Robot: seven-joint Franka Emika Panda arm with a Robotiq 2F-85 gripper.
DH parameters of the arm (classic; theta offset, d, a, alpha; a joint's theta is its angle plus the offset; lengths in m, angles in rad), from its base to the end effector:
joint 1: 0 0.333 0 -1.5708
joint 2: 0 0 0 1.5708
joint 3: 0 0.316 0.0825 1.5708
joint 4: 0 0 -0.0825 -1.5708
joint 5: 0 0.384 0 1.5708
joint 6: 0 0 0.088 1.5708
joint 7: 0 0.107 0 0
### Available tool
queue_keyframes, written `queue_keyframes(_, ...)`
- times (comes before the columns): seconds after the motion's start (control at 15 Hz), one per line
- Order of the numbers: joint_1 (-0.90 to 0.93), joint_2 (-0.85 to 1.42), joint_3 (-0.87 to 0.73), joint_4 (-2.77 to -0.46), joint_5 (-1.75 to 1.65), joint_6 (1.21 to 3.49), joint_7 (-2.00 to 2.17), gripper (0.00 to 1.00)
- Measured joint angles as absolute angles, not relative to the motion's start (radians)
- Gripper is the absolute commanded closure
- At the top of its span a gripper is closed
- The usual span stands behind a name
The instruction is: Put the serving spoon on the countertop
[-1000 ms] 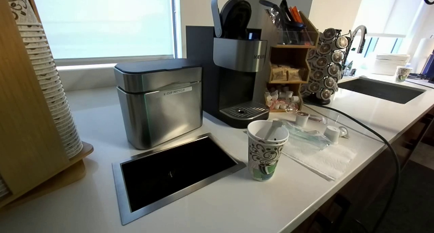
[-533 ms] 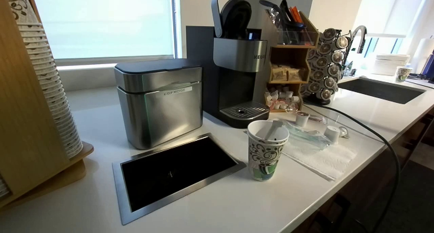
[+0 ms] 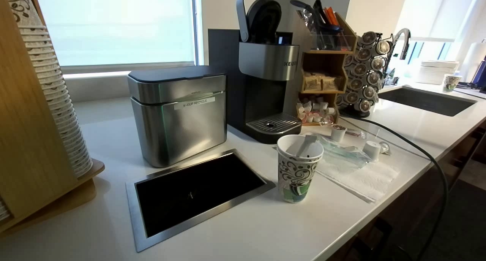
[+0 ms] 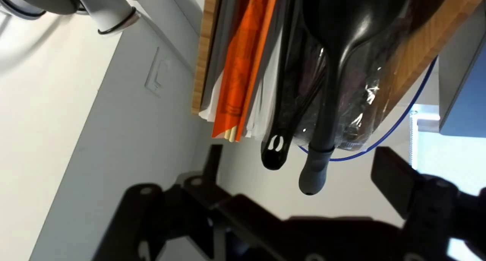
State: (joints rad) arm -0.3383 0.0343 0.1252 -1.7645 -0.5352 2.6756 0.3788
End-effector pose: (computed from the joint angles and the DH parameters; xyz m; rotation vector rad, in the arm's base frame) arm 0.6124 -0.1179 0.6348 2.5070 -0.2820 1.2080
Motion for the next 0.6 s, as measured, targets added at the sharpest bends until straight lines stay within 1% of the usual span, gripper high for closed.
queue_keyframes(0.47, -0.335, 0.1, 0.129, -1.732, -0.524, 2.676, 0.379, 0.0)
queue_keyframes(0.6, -0.33, 0.13, 0.13, -1.705, -0.526, 2.676, 0.383, 0.08)
